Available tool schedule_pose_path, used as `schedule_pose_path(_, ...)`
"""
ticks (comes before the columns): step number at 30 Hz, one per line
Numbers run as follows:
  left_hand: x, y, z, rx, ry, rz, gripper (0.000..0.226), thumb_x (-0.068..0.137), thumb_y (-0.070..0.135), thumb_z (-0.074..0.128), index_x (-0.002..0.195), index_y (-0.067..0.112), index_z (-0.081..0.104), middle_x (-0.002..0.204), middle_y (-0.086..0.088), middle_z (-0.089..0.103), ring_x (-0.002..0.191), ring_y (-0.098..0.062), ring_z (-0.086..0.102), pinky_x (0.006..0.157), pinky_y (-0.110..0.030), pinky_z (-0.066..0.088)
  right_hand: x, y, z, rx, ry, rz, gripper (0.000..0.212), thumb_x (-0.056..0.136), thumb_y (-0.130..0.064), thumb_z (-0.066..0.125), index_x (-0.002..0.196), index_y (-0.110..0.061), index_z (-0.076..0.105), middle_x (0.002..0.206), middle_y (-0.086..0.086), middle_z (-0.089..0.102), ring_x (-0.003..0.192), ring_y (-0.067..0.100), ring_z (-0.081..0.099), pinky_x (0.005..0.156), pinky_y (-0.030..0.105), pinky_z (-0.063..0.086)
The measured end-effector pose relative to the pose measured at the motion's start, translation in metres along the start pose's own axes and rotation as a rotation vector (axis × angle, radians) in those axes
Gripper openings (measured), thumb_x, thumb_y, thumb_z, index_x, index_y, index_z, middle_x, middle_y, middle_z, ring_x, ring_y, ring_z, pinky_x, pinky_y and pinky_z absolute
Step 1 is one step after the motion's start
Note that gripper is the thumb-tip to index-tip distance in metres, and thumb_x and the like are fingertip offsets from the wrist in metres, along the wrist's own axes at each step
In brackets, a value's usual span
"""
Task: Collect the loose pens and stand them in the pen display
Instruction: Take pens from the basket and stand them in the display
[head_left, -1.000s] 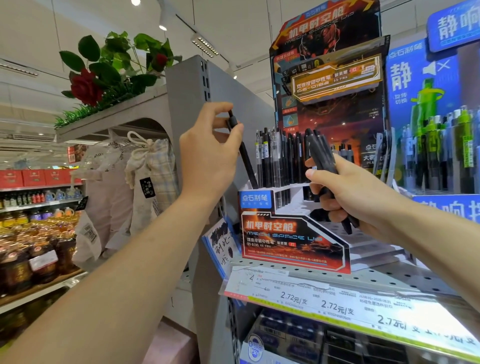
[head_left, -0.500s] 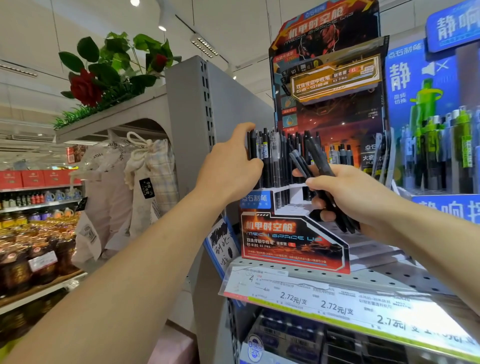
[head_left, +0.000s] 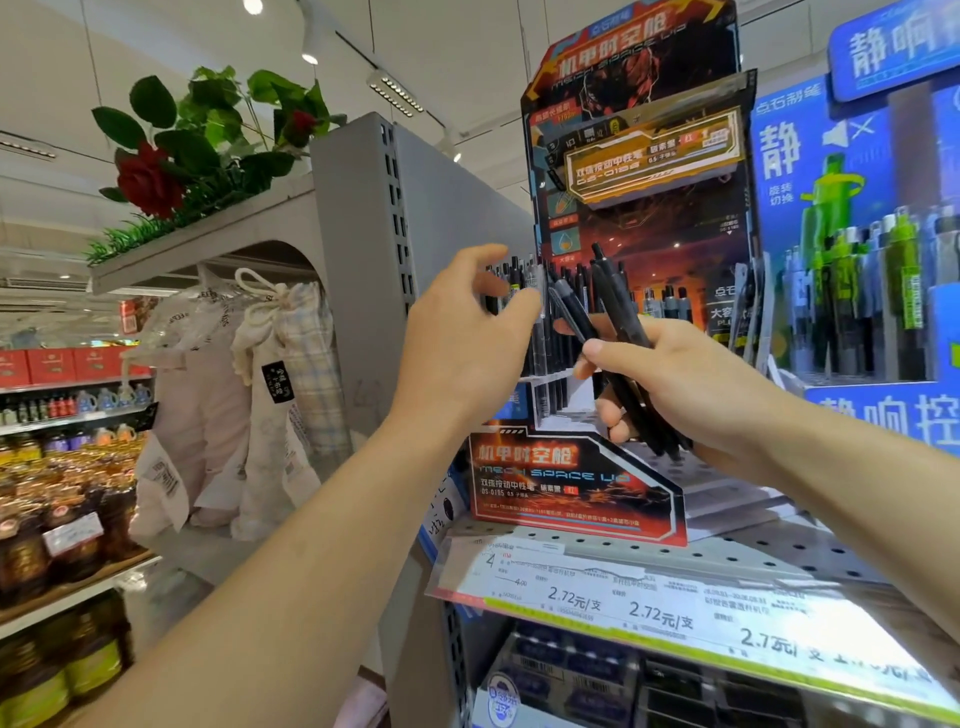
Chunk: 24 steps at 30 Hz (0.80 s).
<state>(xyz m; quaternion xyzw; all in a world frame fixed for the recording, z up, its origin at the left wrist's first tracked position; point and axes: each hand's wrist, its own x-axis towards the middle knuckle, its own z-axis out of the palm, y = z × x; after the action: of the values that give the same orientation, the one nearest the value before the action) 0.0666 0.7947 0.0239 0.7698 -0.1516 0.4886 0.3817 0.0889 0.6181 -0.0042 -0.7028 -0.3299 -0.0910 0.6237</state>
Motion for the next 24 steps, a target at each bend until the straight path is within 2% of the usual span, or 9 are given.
schedule_pose_path(2, -0.004, 0.006, 0.002, -0.122, -0.089, -0.067, 0.031, 0.095, 0.042, 0.059, 0.126, 0.037, 0.06, 0.101, 0.016, 0.068, 0.092, -0.004, 0.065, 0.081, -0.027, 0.05, -0.003, -0.001, 0.002, -0.017, -0.035, -0.058, 0.011, 0.104, -0.023, 0.057, 0.098, -0.018, 0.066, 0.065, -0.004, 0.066, 0.049, 0.016, 0.056, 0.047, 0.023, 0.047)
schedule_pose_path(5, -0.011, 0.009, 0.007, -0.161, -0.134, -0.029, 0.012, 0.095, 0.037, 0.063, 0.105, 0.034, 0.07, 0.088, 0.014, 0.072, 0.084, -0.004, 0.067, 0.081, -0.029, 0.054, -0.006, -0.001, 0.003, -0.086, -0.052, -0.092, 0.015, 0.102, -0.025, 0.059, 0.09, -0.024, 0.068, 0.062, -0.007, 0.064, 0.044, 0.013, 0.051, 0.042, 0.023, 0.043)
schedule_pose_path(8, -0.012, 0.006, 0.008, -0.19, -0.129, -0.027, 0.008, 0.094, 0.033, 0.067, 0.099, 0.034, 0.073, 0.084, 0.013, 0.074, 0.081, -0.004, 0.068, 0.077, -0.028, 0.055, -0.006, 0.0, 0.003, -0.097, -0.048, -0.09, 0.011, 0.102, -0.027, 0.06, 0.094, -0.024, 0.068, 0.067, -0.003, 0.064, 0.046, 0.013, 0.049, 0.041, 0.024, 0.042)
schedule_pose_path(10, -0.01, 0.005, 0.007, -0.214, -0.135, -0.052, 0.006, 0.093, 0.032, 0.068, 0.093, 0.036, 0.072, 0.083, 0.013, 0.074, 0.078, -0.002, 0.068, 0.071, -0.024, 0.052, -0.005, 0.0, 0.004, -0.111, -0.044, -0.088, 0.012, 0.102, -0.027, 0.059, 0.094, -0.028, 0.067, 0.064, -0.005, 0.063, 0.045, 0.012, 0.048, 0.039, 0.023, 0.04)
schedule_pose_path(12, -0.009, 0.004, 0.005, -0.246, -0.136, -0.078, 0.007, 0.093, 0.029, 0.069, 0.09, 0.035, 0.071, 0.082, 0.012, 0.075, 0.074, 0.0, 0.069, 0.065, -0.018, 0.05, -0.003, 0.0, 0.004, -0.072, -0.053, -0.078, 0.011, 0.104, -0.026, 0.056, 0.107, -0.03, 0.066, 0.065, -0.005, 0.063, 0.046, 0.011, 0.049, 0.039, 0.023, 0.039)
schedule_pose_path(15, -0.006, 0.005, 0.003, -0.345, -0.106, -0.131, 0.005, 0.095, 0.023, 0.066, 0.095, 0.026, 0.071, 0.08, 0.011, 0.076, 0.071, -0.003, 0.073, 0.059, -0.013, 0.052, -0.002, -0.002, 0.002, 0.0, -0.059, -0.037, 0.018, 0.105, -0.026, 0.054, 0.12, -0.03, 0.064, 0.072, 0.0, 0.066, 0.049, 0.012, 0.051, 0.041, 0.023, 0.039)
schedule_pose_path(18, 0.003, 0.003, -0.005, -0.466, 0.066, -0.155, 0.009, 0.097, 0.018, 0.063, 0.1, 0.024, 0.069, 0.084, 0.005, 0.077, 0.073, -0.009, 0.075, 0.061, -0.019, 0.056, -0.003, -0.002, -0.001, -0.032, -0.067, -0.002, 0.017, 0.106, -0.028, 0.052, 0.12, -0.03, 0.062, 0.078, 0.001, 0.072, 0.046, 0.012, 0.05, 0.039, 0.021, 0.036)
schedule_pose_path(21, 0.013, -0.003, -0.015, -0.513, 0.253, -0.11, 0.022, 0.099, 0.016, 0.06, 0.121, 0.021, 0.066, 0.093, 0.001, 0.076, 0.082, -0.01, 0.075, 0.06, -0.018, 0.055, -0.003, -0.001, -0.002, -0.087, -0.052, 0.011, 0.019, 0.106, -0.031, 0.051, 0.118, -0.033, 0.066, 0.079, -0.002, 0.072, 0.041, 0.009, 0.043, 0.038, 0.019, 0.033)
schedule_pose_path(24, 0.014, -0.012, -0.019, -0.437, 0.316, -0.041, 0.034, 0.099, 0.018, 0.06, 0.133, 0.022, 0.06, 0.094, 0.006, 0.074, 0.086, -0.007, 0.073, 0.061, -0.018, 0.057, -0.002, -0.001, -0.003, -0.106, -0.01, 0.009, 0.019, 0.104, -0.034, 0.054, 0.115, -0.031, 0.069, 0.073, 0.0, 0.062, 0.04, 0.007, 0.036, 0.038, 0.019, 0.03)
